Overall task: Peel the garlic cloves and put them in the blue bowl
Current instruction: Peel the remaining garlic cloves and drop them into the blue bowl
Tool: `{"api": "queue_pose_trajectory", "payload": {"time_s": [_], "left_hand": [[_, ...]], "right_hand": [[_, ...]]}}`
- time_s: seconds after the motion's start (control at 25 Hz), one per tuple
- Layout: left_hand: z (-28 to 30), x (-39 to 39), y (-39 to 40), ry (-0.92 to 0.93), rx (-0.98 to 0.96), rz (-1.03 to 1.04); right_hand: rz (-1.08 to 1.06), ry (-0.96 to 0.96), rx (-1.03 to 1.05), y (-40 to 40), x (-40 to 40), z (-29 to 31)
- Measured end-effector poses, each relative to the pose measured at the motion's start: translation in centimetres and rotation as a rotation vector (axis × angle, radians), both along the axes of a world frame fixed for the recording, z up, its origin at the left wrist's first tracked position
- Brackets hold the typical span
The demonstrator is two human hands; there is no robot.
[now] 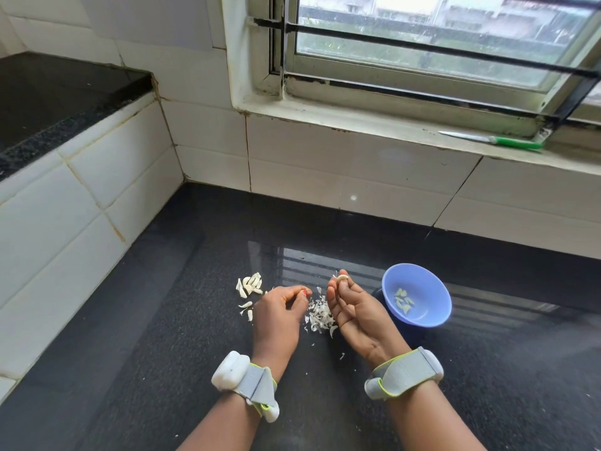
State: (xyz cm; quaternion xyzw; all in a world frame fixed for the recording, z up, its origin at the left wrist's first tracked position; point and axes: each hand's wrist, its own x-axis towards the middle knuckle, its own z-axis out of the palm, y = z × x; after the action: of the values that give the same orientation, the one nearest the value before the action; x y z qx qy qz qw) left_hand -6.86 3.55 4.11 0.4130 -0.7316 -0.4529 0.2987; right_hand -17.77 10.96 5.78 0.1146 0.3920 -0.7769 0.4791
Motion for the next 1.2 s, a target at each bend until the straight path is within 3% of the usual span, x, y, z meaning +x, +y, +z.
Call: {"api": "queue_pose_trajectory", "payload": {"time_s": [0.16, 0.36, 0.52, 0.68, 0.76, 0.88, 1.04, 1.2], "left_hand": [[-0.6, -0.5, 0.3, -0.234, -0.183, -0.166], [-0.8, -1.3, 0.3, -0.17, -0.14, -0.153], [-0.3, -1.5, 0.1, 0.016, 0.03, -0.068], [0.4, -2.0, 0.3, 0.294, 0.437, -0.089], [0.7, -2.1, 0.4, 0.353, 0.537, -0.06], [1.0, -1.9, 0.4, 0.389, 0.593, -0.031], [1.0, -1.6, -0.1, 0.36, 0.548, -0.014], [1.1, -1.5, -0.1, 0.36, 0.54, -0.018]], "right_hand": [[0.129, 0.089, 0.022, 0.3, -0.2, 0.3], [0.166, 0.132, 0.043, 0.6, -0.5, 0.4], [0.192, 0.169, 0.099, 0.7, -0.8, 0.0], [0.255, 0.266, 0.129, 0.4, -0.3, -0.3], [0.271, 0.335, 0.139, 0.5, 0.0, -0.2], [0.213, 0.589, 0.146, 0.7, 0.0, -0.3], [0.255, 1.181, 0.333, 1.0, -0.5, -0.3], [0.301, 1.36, 0.384, 1.1, -1.0, -0.3]]}}
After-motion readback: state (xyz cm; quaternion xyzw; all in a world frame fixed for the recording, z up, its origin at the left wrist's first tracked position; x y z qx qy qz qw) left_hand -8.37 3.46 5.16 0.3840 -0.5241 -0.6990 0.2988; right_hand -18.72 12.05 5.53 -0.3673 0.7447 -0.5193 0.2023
